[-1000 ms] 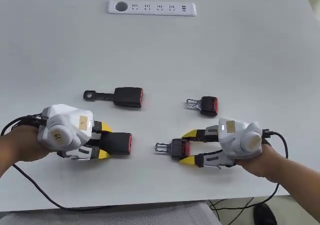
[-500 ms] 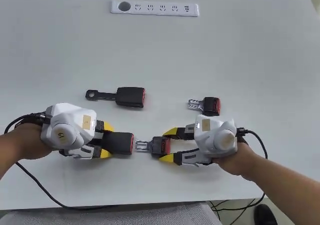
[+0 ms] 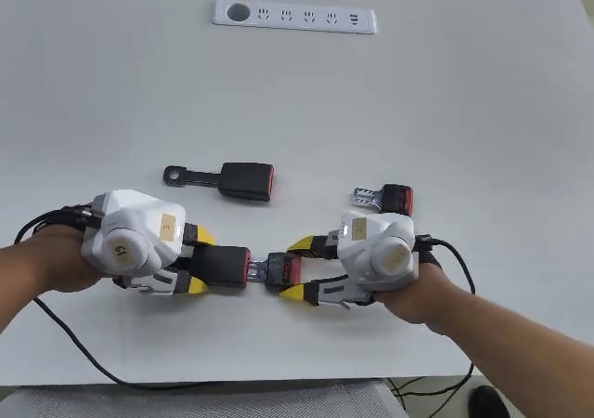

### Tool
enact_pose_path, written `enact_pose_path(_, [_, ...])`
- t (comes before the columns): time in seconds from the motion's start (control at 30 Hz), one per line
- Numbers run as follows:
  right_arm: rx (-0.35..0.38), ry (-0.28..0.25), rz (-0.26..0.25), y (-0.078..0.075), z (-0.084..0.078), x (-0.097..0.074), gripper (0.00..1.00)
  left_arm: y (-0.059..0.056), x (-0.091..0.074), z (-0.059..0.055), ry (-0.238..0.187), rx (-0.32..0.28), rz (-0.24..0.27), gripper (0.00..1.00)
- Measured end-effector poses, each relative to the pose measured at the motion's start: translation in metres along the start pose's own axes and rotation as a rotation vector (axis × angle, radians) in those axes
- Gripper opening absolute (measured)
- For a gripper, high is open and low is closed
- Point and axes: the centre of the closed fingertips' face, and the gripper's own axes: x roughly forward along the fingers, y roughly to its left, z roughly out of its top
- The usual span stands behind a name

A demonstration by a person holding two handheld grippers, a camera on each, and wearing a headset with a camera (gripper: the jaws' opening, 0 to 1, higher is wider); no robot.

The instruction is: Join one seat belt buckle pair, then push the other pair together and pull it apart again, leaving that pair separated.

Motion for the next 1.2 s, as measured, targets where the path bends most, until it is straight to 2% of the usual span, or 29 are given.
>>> enact_pose_path(0.37, [-0.006, 0.046, 0.011, 0.004, 0.007, 0.008, 0.34, 0.001, 0.001, -0.004, 0.019, 0.011, -0.005, 0.33])
enact_pose_path(0.57, [0.005, 0.056, -0.011, 0.004, 0.018, 0.017, 0.34, 0.002, 0.002, -0.004, 0.027, 0.028, -0.016, 0.33])
enact_pose_path(0.67, [0.006, 0.077, -0.012, 0.007, 0.013, 0.015, 0.34, 0.002, 0.002, -0.005, 0.024, 0.026, -0.014, 0.33])
enact_pose_path(0.73, [0.007, 0.080, -0.018, 0.010, 0.010, 0.012, 0.34, 0.002, 0.001, -0.005, 0.020, 0.022, -0.014, 0.33])
enact_pose_path(1.0, [-0.002, 0.087, -0.016, 0.008, 0.012, 0.015, 0.34, 0.001, 0.001, -0.005, 0.020, 0.020, -0.015, 0.33])
enact_pose_path(1.2, [-0.008, 0.062, -0.028, 0.008, 0.012, 0.015, 0.34, 0.001, 0.000, -0.006, 0.011, 0.014, -0.017, 0.33])
